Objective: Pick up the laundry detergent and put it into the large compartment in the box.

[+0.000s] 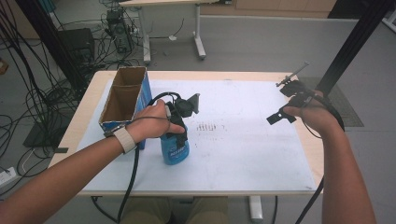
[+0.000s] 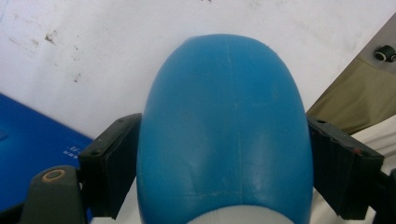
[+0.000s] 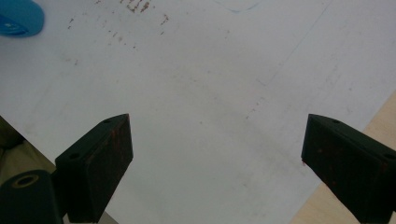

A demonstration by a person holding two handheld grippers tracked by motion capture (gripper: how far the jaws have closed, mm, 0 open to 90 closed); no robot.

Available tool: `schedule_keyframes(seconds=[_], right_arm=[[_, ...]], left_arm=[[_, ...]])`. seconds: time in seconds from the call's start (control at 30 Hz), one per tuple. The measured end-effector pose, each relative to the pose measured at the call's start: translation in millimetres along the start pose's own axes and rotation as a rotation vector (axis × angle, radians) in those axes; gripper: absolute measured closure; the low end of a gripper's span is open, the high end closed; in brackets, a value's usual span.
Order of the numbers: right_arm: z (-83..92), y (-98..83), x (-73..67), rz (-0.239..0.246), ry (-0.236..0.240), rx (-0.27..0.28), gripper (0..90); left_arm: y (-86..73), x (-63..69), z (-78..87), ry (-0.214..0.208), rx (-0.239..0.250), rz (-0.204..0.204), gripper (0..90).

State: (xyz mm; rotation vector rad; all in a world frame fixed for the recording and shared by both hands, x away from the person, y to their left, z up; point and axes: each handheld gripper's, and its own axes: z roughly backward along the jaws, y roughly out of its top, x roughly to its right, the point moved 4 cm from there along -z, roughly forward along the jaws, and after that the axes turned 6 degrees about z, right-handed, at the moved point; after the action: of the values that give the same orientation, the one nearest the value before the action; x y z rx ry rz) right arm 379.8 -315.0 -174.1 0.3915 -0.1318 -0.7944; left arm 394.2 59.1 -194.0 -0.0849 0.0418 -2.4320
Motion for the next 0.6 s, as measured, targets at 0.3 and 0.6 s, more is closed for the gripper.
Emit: schedule_keyframes(seconds=[0.3,0.6], right_arm=[[0.6,-0.1,-0.7,0.004,-0.001,0.004,8.7],[0.4,0.1,-1.1,0.006,0.000,0.004,8.7]], left_arm=[[-0.6,4.1,0.3,0.025,-0.003,-0.002,33.3],[-2.5,6.9,0.3,0.043,0.011,0.002,37.8]])
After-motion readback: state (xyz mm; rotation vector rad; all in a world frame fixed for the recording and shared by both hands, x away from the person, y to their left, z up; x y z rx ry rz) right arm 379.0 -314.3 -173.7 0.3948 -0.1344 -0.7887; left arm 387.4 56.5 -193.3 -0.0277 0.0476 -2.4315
